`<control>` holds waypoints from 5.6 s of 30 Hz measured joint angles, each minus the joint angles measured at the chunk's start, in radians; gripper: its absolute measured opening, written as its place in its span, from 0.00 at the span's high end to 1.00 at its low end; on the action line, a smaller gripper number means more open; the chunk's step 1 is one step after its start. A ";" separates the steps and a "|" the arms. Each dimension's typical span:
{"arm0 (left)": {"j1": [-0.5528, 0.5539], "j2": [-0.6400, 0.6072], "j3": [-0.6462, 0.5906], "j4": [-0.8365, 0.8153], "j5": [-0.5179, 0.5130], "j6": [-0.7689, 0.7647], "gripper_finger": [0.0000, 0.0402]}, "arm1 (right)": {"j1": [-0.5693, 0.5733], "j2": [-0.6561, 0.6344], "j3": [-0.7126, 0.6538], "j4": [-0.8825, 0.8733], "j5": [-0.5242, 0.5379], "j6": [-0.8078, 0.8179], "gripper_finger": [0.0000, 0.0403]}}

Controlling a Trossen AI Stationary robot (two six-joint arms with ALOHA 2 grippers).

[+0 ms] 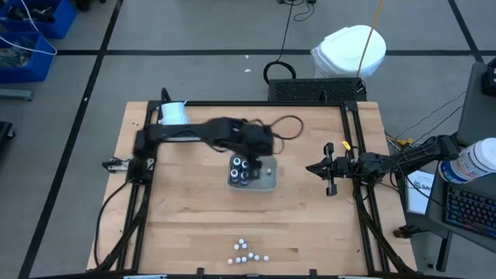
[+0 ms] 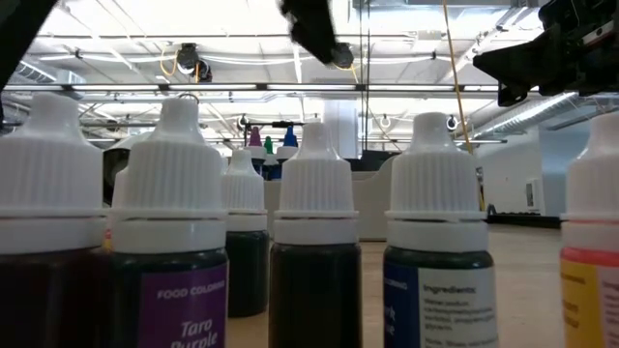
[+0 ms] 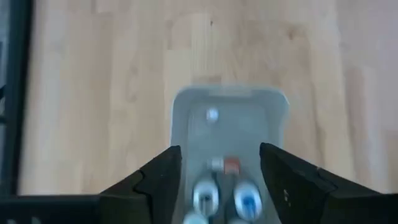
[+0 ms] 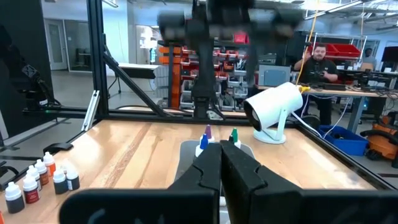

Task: Pick & Place food coloring
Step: Put the small orange food coloring bottle into the gray bin

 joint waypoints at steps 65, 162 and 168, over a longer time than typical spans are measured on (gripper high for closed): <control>-0.411 -1.029 -1.991 1.599 -0.444 -0.239 0.94 | 0.292 0.641 0.560 -0.218 0.082 -0.001 1.00; -0.410 -1.029 -1.991 1.652 -0.445 0.016 0.95 | 0.547 1.647 1.309 -0.545 0.210 0.456 0.87; -0.410 -1.029 -1.991 1.652 -0.445 0.013 0.95 | 0.547 1.599 1.309 -0.612 0.210 0.445 0.83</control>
